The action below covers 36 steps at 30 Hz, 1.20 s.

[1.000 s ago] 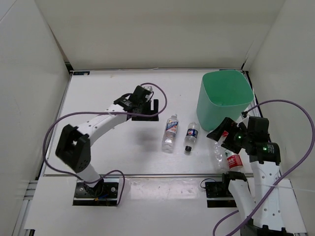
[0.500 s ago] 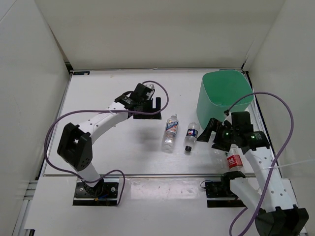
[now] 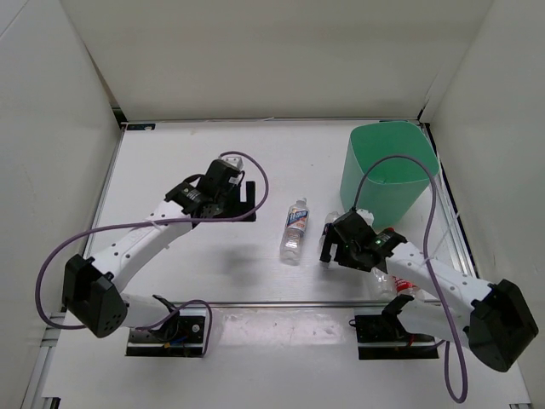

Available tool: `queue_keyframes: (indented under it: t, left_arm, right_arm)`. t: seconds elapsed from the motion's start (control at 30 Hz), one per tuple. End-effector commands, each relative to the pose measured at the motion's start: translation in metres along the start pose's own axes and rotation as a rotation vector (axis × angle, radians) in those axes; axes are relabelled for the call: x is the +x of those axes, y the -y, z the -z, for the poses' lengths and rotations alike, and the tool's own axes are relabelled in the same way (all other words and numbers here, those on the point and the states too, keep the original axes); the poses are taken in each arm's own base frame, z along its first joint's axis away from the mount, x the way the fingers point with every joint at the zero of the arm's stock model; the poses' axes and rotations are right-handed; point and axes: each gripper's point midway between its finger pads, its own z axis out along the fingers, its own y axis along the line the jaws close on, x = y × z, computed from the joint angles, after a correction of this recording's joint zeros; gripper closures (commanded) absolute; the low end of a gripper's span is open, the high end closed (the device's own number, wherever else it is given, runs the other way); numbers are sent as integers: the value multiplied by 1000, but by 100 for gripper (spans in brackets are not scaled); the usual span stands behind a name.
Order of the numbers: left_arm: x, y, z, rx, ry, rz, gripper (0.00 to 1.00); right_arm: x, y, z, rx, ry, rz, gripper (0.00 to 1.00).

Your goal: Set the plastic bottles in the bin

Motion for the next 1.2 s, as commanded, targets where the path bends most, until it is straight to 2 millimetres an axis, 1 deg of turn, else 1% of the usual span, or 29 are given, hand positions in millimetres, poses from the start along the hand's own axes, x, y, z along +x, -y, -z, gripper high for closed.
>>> queue_keyframes:
  t: [0.0, 0.1, 0.13, 0.17, 0.2, 0.23, 0.3, 0.4, 0.43, 0.47, 0.5, 0.53, 0.6, 0.63, 0.67, 0.73, 0.77, 0.83, 0.87, 0.93, 1.0, 1.03, 1.07, 1.1, 1.13, 1.17]
  left_arm:
    - [13, -17, 17, -44, -3, -19, 0]
    - [24, -24, 21, -48, -11, -20, 0]
    - [27, -26, 19, -53, -19, -21, 0]
    - [28, -26, 23, -52, -18, -21, 0]
    - [30, -27, 24, -52, -18, -21, 0]
    - [33, -29, 24, -58, -30, -22, 0]
    - [33, -30, 29, -51, -15, -20, 0]
    - [39, -33, 28, -55, -23, -22, 0]
    - [39, -33, 28, -55, -23, -22, 0]
    - [43, -35, 29, -60, -33, -23, 0]
    - [43, -35, 29, -60, -33, -23, 0]
    - [43, -35, 29, -60, -33, -23, 0]
    - [42, -35, 32, -55, -23, -22, 0]
    - [45, -36, 30, -59, -31, -23, 0]
    - [45, -36, 30, -59, -31, -23, 0]
    - [44, -38, 30, -67, -27, -23, 0]
    - [48, -40, 29, -72, -36, -24, 0]
    - [45, -40, 28, -75, -23, -23, 0]
    - [48, -41, 26, -80, -30, -15, 0]
    - [46, -39, 26, -75, -21, -2, 0]
    - [46, -39, 26, -75, -20, 9, 0]
    - [44, -37, 25, -71, -12, 10, 0]
    - [47, -39, 24, -75, -20, 9, 0]
    - [47, -39, 24, -75, -20, 18, 0]
    - [46, -38, 26, -71, -12, 20, 0]
    - [43, -38, 25, -74, 2, 21, 0]
  right_arm:
    - [-33, -8, -13, 37, 173, -90, 0]
    - [-34, -17, -24, 36, 177, -74, 0]
    - [-40, -21, -24, 31, 192, -78, 1]
    - [-42, -28, -25, 18, 197, -73, 1]
    - [-38, -25, -31, 41, 179, -65, 4]
    - [-41, -33, -30, 22, 188, -61, 7]
    - [-44, -37, -34, 44, 198, -46, 8]
    - [-52, -42, -36, 65, 226, -48, 9]
    - [-49, -42, -38, 68, 218, -38, 12]
    - [-52, -44, -36, 67, 230, -41, 12]
    - [-51, -43, -38, 75, 225, -37, 15]
    - [-53, -45, -37, 74, 225, -38, 18]
    - [-51, -40, -39, 105, 218, -28, 22]
    - [-51, -40, -39, 105, 218, -28, 25]
    - [-51, -40, -39, 116, 209, -23, 32]
    - [-47, -36, -41, 134, 196, -16, 37]
    - [-46, -33, -41, 143, 189, -12, 40]
    - [-48, -33, -39, 151, 195, -11, 44]
    - [-44, -29, -41, 170, 181, -2, 49]
    - [-45, -29, -39, 184, 170, 13, 52]
    - [-41, -27, -39, 189, 154, 17, 60]
    - [-43, -28, -37, 189, 154, 26, 63]
    - [-43, -28, -37, 189, 154, 26, 68]
    - [-44, -29, -35, 192, 152, 27, 69]
    - [-41, -24, -34, 209, 138, 35, 70]
    - [-42, -27, -30, 198, 135, 32, 72]
